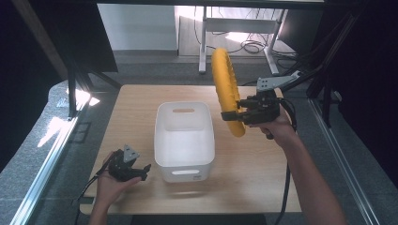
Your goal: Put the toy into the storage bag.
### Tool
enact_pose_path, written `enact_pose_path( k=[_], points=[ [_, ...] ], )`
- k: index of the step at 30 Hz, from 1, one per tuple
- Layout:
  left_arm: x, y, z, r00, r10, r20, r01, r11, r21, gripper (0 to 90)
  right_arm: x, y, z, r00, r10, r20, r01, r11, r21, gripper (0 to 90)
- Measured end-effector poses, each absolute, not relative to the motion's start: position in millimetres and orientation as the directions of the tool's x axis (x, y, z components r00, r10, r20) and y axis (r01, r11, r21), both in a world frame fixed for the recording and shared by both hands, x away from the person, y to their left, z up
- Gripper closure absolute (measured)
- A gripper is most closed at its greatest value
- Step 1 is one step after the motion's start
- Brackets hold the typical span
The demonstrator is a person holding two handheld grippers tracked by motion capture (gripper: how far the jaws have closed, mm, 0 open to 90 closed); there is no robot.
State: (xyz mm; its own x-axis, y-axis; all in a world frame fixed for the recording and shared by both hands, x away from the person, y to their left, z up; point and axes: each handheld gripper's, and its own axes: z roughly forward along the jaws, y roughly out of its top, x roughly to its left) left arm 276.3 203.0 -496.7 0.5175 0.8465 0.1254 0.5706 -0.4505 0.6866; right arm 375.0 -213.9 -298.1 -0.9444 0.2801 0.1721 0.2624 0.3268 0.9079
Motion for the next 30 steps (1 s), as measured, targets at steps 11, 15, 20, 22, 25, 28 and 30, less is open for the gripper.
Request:
enact_pose_path(
  k=[11,15,20,22,25,28,30],
  points=[
    [277,202,-497,0.518,0.846,0.127,0.572,-0.453,0.684,13.2,375,-207,-295,-0.948,0.268,0.169,0.255,0.330,0.909,51.2],
    [277,202,-497,0.518,0.846,0.127,0.572,-0.453,0.684,13.2,375,-205,-293,-0.951,0.262,0.164,0.248,0.330,0.911,51.2],
    [276,203,-497,0.517,0.846,0.127,0.571,-0.452,0.685,13.2,373,-202,-289,-0.955,0.248,0.164,0.241,0.324,0.915,51.3],
    [276,203,-497,0.517,0.846,0.128,0.571,-0.453,0.685,13.2,373,-200,-289,-0.956,0.243,0.161,0.237,0.325,0.916,51.3],
    [277,203,-497,0.518,0.846,0.128,0.572,-0.454,0.684,13.2,373,-198,-289,-0.957,0.240,0.161,0.236,0.326,0.915,51.2],
    [277,203,-497,0.518,0.846,0.129,0.572,-0.454,0.683,13.2,373,-197,-288,-0.958,0.237,0.161,0.235,0.324,0.917,51.3],
    [277,203,-497,0.518,0.846,0.129,0.572,-0.454,0.683,13.2,373,-196,-288,-0.959,0.232,0.161,0.232,0.323,0.918,51.2]
  ],
)
